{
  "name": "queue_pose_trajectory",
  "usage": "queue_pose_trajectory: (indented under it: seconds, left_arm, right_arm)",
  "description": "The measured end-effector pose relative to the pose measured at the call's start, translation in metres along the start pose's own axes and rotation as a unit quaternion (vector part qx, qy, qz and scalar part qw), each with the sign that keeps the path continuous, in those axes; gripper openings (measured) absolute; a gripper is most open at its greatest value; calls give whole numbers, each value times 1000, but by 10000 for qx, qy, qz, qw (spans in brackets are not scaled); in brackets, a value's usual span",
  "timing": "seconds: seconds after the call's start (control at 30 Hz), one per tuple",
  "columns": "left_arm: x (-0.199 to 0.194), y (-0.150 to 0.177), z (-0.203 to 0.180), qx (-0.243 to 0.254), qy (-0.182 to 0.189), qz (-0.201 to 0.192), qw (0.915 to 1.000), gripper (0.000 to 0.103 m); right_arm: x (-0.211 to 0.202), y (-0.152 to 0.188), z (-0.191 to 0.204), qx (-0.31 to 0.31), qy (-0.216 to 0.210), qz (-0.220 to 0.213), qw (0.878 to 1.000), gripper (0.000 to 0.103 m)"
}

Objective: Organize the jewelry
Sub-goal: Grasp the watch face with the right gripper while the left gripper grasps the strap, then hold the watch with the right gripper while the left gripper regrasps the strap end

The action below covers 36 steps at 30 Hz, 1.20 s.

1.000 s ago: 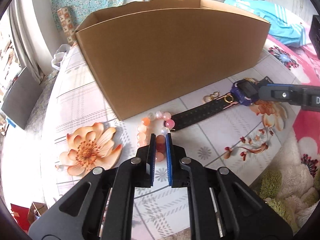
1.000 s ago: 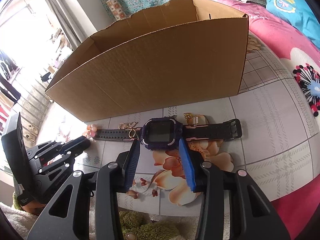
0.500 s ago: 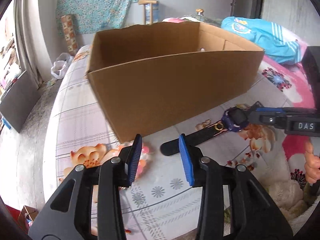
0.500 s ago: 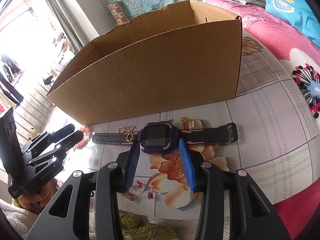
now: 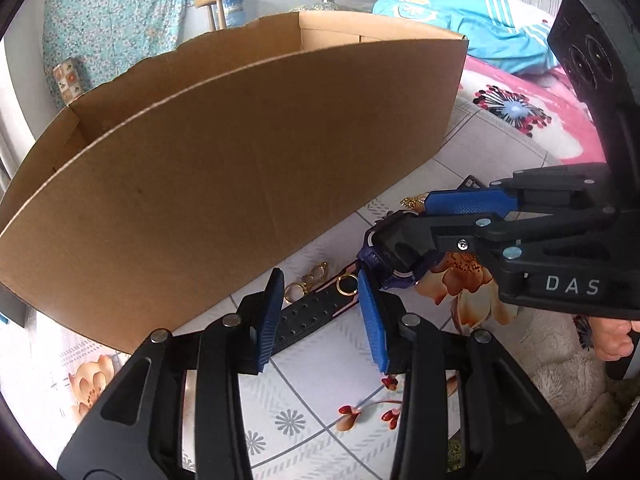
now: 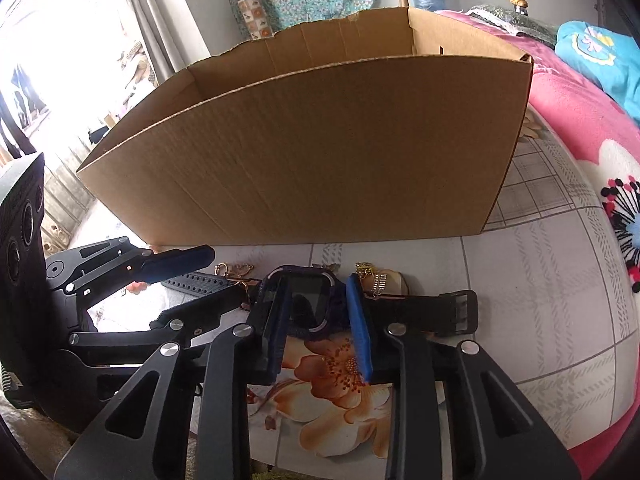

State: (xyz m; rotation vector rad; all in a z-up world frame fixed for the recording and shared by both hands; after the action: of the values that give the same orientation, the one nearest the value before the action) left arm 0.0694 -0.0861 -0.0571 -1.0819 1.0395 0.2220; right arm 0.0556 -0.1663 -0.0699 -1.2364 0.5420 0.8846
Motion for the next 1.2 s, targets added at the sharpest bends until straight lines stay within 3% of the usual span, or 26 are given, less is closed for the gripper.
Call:
queue_pose_trajectory:
  seconds: [0.5, 0.7, 1.07, 1.2]
  left_arm:
    - [-1, 4, 6, -5, -687, -135, 9975, 38]
    - [-8, 10, 17, -221, -709, -52, 9972, 38]
    - [-14, 23, 32, -455, -1212, -73, 9916, 32]
    - [-18, 29, 34, -477, -1154, -49, 9922, 32]
  right_arm:
    - [1, 5, -6, 51, -160, -13, 9999, 26]
    - [-2, 12, -3, -42, -237, 43, 9997, 26]
    - [-13, 30, 6, -202, -252, 247, 9992, 26]
    - [-16, 36, 9, -272, -194, 293, 9990, 26]
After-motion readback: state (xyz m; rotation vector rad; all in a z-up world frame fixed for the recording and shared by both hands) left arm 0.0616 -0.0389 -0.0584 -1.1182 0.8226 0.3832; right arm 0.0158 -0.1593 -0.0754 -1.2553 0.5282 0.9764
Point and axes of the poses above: each gripper's, at about its wrist camera, not at the fingertips, and x roughly the way its jaws point, z to its left, y to its underside, the point moved 2 cm from there along x, roughly the way its jaws point, and after that the axes turned 4 degrees about x, right-handed, at the moved point
